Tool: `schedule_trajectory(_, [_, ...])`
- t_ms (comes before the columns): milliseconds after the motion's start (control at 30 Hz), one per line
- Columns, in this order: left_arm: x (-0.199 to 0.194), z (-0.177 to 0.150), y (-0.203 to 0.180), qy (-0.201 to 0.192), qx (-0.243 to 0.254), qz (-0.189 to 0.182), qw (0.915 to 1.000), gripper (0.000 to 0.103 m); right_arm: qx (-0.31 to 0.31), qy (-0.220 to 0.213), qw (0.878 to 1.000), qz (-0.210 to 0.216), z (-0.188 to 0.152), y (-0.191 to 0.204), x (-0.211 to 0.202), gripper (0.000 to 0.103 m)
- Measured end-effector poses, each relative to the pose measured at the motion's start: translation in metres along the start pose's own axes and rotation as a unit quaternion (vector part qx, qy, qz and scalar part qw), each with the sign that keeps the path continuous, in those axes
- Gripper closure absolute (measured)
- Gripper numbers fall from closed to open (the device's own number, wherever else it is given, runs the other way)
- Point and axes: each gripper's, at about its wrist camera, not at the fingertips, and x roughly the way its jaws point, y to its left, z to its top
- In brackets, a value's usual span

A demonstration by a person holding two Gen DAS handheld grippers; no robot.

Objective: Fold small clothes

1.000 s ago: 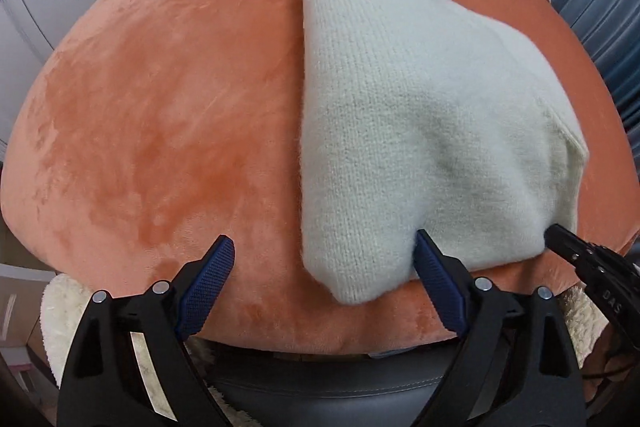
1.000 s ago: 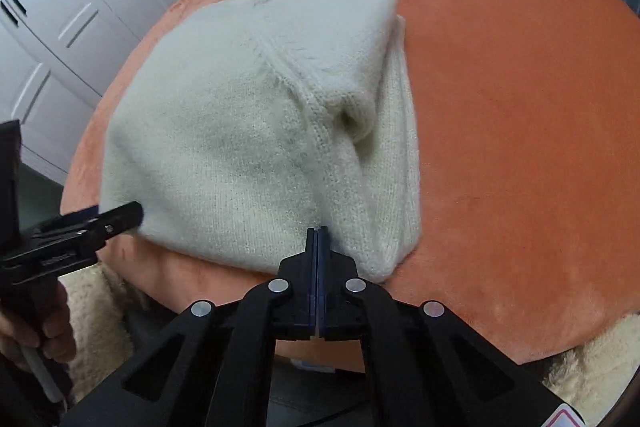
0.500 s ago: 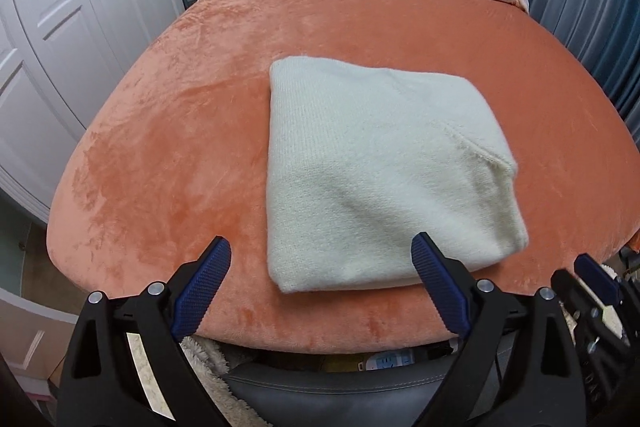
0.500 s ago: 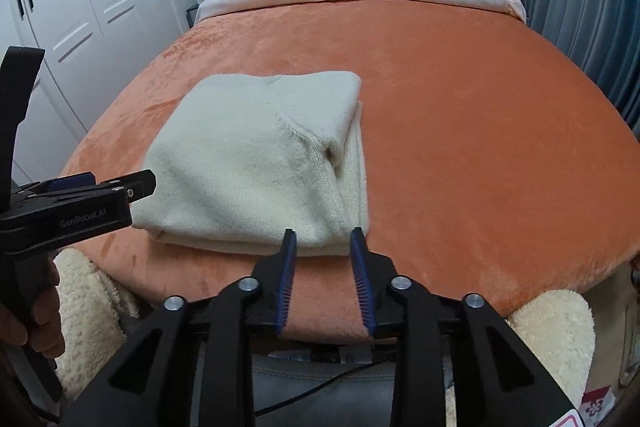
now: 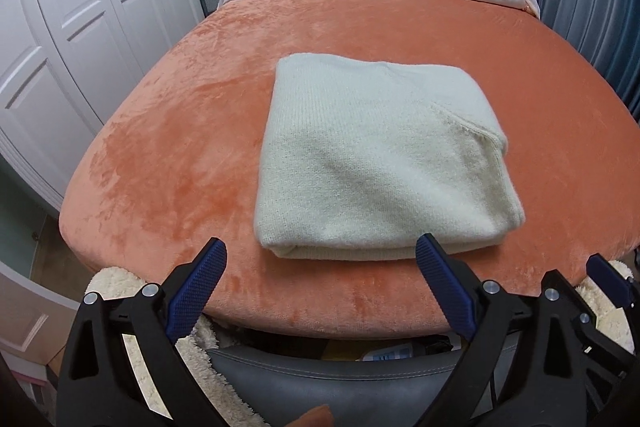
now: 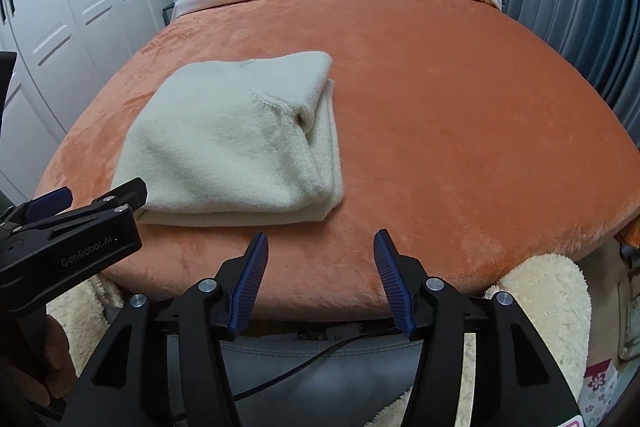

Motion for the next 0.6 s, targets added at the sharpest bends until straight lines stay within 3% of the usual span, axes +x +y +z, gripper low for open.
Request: schedule_trajectory(600, [-0.001,-0.014,0.007,0.006,-0.001,0.008,0.9999,0.009,0.009,0.000,1.000,-0.002,-0.008,0.002,-0.004,0.045])
